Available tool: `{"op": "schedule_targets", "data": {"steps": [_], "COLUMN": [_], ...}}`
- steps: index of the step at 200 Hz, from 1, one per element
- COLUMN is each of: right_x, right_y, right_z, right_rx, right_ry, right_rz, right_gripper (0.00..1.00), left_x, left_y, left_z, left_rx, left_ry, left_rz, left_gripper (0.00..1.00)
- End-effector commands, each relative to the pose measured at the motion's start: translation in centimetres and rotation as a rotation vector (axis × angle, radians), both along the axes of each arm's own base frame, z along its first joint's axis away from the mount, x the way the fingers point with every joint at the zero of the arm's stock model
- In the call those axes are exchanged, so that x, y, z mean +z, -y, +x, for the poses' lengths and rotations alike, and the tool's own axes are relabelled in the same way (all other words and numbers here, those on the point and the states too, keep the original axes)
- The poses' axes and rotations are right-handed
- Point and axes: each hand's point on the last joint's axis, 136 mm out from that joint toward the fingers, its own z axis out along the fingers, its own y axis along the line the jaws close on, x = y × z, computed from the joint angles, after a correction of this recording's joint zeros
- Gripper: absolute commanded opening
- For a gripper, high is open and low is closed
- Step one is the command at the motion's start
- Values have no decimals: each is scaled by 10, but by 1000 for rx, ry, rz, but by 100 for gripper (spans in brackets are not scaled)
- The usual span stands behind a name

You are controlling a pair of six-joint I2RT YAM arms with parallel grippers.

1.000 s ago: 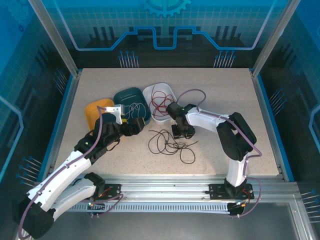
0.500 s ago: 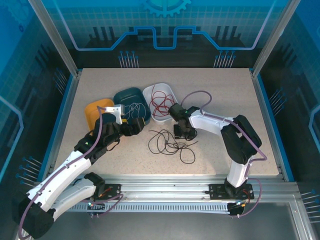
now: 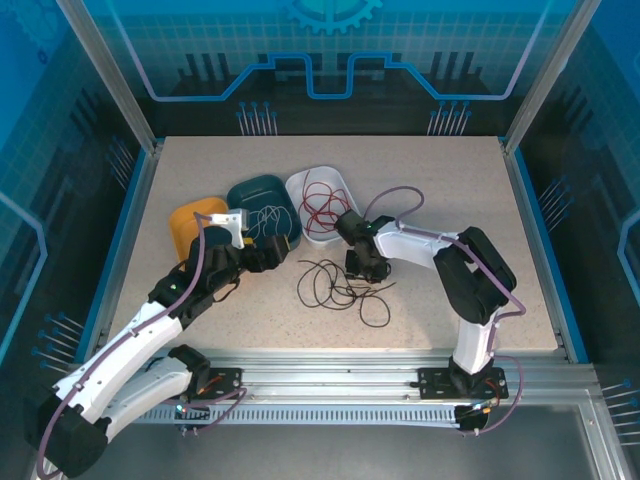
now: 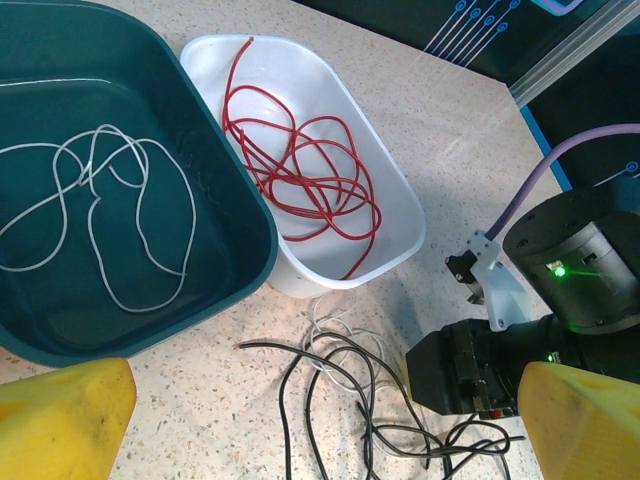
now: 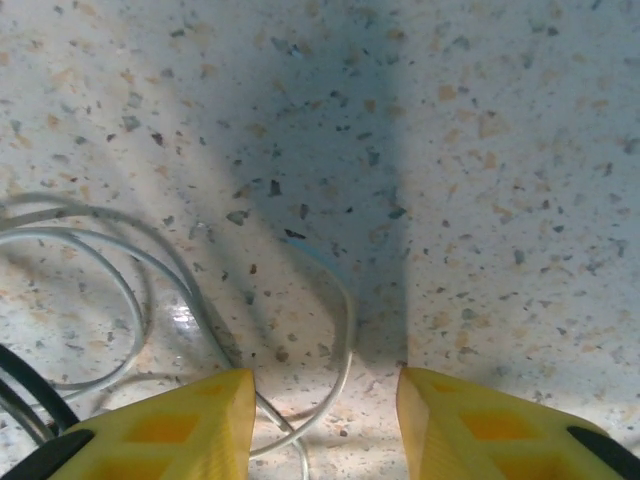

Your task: Untangle the cables

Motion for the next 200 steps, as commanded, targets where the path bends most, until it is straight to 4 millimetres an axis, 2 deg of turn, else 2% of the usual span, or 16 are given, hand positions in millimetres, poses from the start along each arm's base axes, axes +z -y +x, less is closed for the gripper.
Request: {"op": "schedule_targets", "data": {"steps": [1,29,66,100,110,158,200], "right_x": [-5,-17,-25,-16,-11,37,88], "right_y": [1,-3,0,6,8,7,5], "right_z": [-15,-21,-13,5,12,40,49], "right_rx": [-21,-34,-43,-54,-56,-5,21], "right_ry": [-50,-69,-52,8,25,161,301], "right_rz": [-47,-33,-48,-30,-21,-29,0], "right_gripper": [42,40,22,4,0,0,0], "left_x": [-5,-6,-4,-2,-3,-1,1], "left_y": [-2,-1,2,1,0,2,8], "left_z": [-1,1,3,3,4,4,2], "left_rx": [-1,-3,-11,-7,-5,-13,-60], "left_ry": [4,2,4,8,7,10,23], "left_rz": [34,37,38,42,42,40,46], "left_gripper": [99,99,99,99,99,99,99]}}
